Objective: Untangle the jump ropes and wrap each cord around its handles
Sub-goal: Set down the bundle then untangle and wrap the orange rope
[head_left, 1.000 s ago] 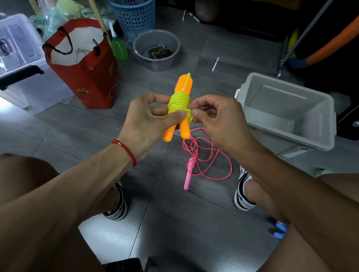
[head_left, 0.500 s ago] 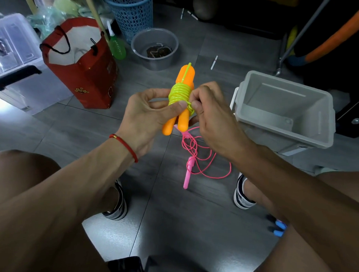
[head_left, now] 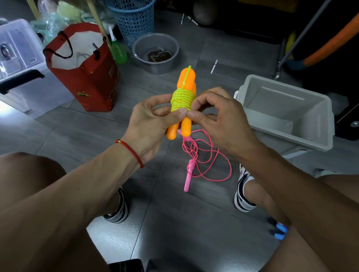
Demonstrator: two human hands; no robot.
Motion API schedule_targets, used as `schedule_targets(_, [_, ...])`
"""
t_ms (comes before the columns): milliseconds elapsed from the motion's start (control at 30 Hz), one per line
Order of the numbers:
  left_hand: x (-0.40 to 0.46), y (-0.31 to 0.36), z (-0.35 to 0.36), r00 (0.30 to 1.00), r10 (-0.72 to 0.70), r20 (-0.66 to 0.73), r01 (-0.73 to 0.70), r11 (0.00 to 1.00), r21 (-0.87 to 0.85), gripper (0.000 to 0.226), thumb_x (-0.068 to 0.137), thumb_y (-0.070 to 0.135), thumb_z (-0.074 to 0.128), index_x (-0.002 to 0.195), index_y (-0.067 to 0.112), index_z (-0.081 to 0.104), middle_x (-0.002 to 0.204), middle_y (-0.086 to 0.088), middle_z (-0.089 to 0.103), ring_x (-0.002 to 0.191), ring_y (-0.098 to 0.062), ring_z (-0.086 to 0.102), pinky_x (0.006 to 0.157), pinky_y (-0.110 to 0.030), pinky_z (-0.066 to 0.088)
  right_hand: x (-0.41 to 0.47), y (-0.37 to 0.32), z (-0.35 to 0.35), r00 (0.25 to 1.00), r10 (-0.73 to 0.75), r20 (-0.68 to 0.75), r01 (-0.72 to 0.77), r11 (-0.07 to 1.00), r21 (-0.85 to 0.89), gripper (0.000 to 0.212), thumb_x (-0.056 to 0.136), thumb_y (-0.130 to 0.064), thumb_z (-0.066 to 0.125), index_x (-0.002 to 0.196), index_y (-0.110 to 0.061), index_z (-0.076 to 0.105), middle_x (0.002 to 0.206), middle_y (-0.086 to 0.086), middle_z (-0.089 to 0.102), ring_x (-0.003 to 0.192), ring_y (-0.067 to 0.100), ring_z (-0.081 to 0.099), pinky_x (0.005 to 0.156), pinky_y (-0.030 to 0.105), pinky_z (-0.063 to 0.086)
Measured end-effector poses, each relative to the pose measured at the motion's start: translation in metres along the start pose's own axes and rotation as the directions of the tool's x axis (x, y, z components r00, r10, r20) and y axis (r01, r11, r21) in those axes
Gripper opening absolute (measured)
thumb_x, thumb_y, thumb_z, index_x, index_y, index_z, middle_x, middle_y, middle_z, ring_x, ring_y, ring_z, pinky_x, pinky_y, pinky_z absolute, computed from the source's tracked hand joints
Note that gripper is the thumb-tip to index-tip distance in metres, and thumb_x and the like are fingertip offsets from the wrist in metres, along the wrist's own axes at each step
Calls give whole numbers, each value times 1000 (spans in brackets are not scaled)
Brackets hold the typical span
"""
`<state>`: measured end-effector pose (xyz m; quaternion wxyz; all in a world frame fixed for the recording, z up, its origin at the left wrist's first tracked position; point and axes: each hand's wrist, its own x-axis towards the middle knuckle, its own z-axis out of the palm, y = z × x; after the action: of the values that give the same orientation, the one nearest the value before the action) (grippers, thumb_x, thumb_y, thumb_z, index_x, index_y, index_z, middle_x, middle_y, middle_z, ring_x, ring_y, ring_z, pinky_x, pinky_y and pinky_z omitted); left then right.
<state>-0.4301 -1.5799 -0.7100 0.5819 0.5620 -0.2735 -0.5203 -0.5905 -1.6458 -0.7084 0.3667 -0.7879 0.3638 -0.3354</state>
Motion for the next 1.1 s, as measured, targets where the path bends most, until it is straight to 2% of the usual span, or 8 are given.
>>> schedule_targets(100, [1,2,1,1000,-11,3,11,999,-30,54,80,1,75,130,-4,52,104,-22,74,91,-34,73,89,-51,56,4,3,-1,999,-46,0,46,999,-15,14,87,-26,73,93,-14,69,98,-2,58,95,18,63,79,44,58])
schedule_targets(300, [2,3,-1,998,-25,55,28,997,-67,53,83,3,72,130,-7,51,107,-28,71,95,-40,71,91,-52,55,0,-1,-3,988,-145,-47,140,986,-89,10,88,-10,70,97,-7,71,90,0,67,85,18,67,77,42,55])
schedule_targets(400, [3,1,-1,997,-44,71,49,996,-81,47,87,2,68,129,-9,52,110,-33,68,103,-50,66,96,-58,52,-3,-6,-3,986,-149,-72,144,986,-80,23,88,-1,66,109,-9,68,88,1,66,85,17,66,79,40,55])
schedule_targets(600, [5,2,0,984,-101,144,121,983,-135,47,88,4,65,131,-11,52,116,-30,66,98,-37,69,100,-52,51,-6,-11,1,979,-189,-76,175,971,-162,17,93,-1,58,109,-6,63,98,2,66,91,20,62,81,37,51])
schedule_targets(767, [4,1,3,984,-94,152,124,971,-205,54,84,8,66,131,-13,51,115,-26,67,99,-35,69,96,-44,55,4,-11,-3,990,-6,-142,10,1000,24,16,89,-8,68,100,-17,61,91,-13,67,89,7,66,81,33,56])
schedule_targets(867, [5,1,4,988,-87,124,111,974,-199,56,84,5,66,133,-13,47,113,-27,68,97,-38,70,91,-45,57,9,-7,-7,990,92,-107,-80,991,110,18,86,-8,72,97,-18,62,84,-10,67,83,8,67,77,38,58])
schedule_targets(1000, [7,-1,4,992,-68,107,87,980,-178,52,88,2,64,134,-13,45,115,-29,67,98,-40,69,89,-46,57,9,-6,-5,987,77,-138,-60,990,127,10,86,-8,73,90,-12,65,80,0,65,77,19,66,66,38,61])
schedule_targets(1100, [9,-1,6,997,-37,62,48,982,-183,43,92,-1,60,131,-15,48,111,-28,68,92,-35,71,90,-46,57,7,-8,-2,972,61,-226,-50,997,52,5,87,-14,73,87,-11,69,76,-7,69,70,10,68,69,36,58])
